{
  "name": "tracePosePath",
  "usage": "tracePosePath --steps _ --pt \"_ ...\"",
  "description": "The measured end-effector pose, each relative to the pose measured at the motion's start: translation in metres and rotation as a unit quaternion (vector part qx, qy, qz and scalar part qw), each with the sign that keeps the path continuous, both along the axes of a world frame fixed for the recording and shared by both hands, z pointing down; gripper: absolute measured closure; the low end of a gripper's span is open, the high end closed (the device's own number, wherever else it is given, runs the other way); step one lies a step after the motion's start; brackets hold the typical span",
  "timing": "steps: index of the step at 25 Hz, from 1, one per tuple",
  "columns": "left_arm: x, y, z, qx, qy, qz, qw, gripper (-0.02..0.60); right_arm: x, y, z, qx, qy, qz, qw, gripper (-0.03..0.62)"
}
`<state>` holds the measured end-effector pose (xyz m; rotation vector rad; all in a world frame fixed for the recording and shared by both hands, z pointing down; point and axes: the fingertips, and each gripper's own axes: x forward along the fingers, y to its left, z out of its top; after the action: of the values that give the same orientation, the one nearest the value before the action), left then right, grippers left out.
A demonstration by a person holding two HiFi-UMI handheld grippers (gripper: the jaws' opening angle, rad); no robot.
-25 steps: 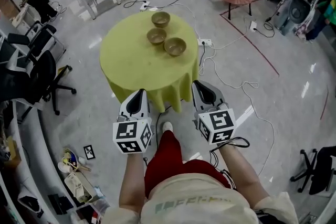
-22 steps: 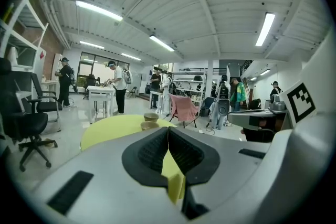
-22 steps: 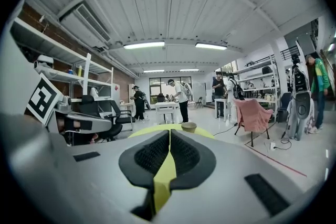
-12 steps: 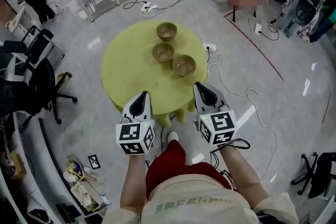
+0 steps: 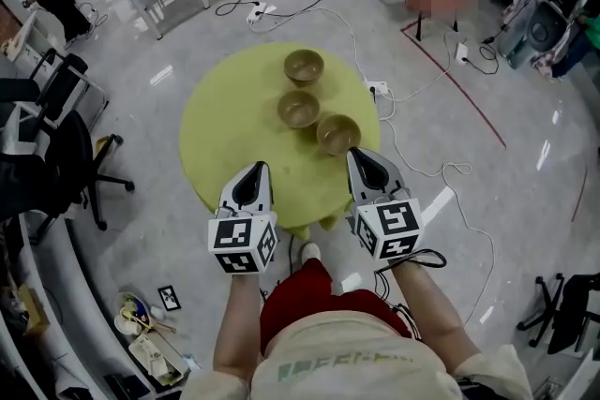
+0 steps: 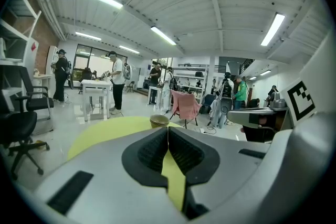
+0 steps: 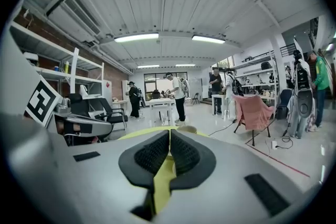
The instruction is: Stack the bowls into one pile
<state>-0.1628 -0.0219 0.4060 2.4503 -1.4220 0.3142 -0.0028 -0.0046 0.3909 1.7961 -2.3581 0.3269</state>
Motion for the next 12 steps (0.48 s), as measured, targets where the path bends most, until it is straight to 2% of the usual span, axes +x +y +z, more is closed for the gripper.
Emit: tracePosePath --steps 12 --pt "-0.006 -0.042 0.014 -0.01 0.007 0.014 0.9998 0.558 -0.006 -0.04 0.007 -0.011 0.007 0.022 1.0 0.557"
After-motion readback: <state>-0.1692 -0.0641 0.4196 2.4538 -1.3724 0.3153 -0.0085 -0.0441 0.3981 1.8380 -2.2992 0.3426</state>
